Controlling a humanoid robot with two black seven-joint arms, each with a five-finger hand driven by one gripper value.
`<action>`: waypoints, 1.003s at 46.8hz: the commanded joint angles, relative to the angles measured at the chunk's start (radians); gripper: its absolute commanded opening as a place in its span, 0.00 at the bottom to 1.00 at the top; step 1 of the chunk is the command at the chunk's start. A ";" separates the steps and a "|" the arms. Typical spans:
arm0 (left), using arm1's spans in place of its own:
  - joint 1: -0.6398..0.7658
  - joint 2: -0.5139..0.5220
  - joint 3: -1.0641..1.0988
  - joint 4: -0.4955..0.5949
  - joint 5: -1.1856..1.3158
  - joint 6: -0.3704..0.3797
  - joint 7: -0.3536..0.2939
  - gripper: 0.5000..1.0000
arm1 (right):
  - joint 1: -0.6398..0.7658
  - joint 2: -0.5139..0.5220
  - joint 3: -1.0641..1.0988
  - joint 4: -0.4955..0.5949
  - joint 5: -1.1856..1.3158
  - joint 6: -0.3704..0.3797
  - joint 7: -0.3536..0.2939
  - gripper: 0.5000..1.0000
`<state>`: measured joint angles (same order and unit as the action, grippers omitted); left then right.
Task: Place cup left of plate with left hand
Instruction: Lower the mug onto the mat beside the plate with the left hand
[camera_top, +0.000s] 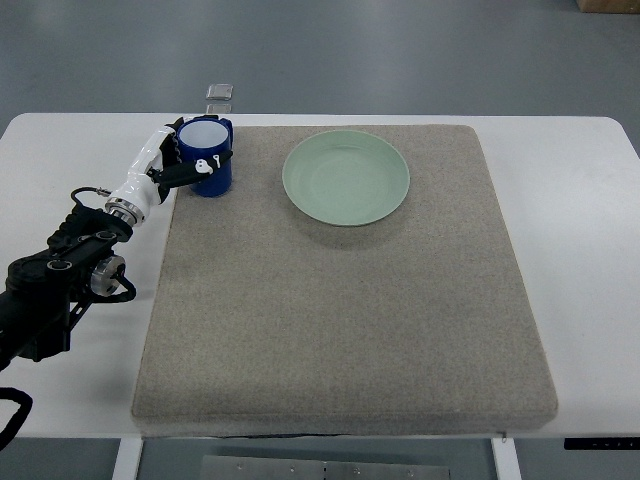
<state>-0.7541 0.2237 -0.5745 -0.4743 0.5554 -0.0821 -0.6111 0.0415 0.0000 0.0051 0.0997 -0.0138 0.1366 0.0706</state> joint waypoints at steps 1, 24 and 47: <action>0.001 -0.007 -0.001 0.013 0.000 -0.001 0.000 0.00 | 0.000 0.000 0.001 0.000 0.000 0.000 0.000 0.87; 0.004 -0.014 -0.001 0.011 -0.005 0.001 0.000 0.00 | 0.000 0.000 0.001 0.000 0.000 0.000 0.000 0.87; 0.004 -0.014 -0.001 0.011 -0.014 0.002 0.000 0.00 | 0.000 0.000 0.000 0.000 0.000 0.000 0.000 0.87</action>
<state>-0.7501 0.2101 -0.5752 -0.4633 0.5419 -0.0800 -0.6108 0.0417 0.0000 0.0052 0.0997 -0.0138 0.1365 0.0706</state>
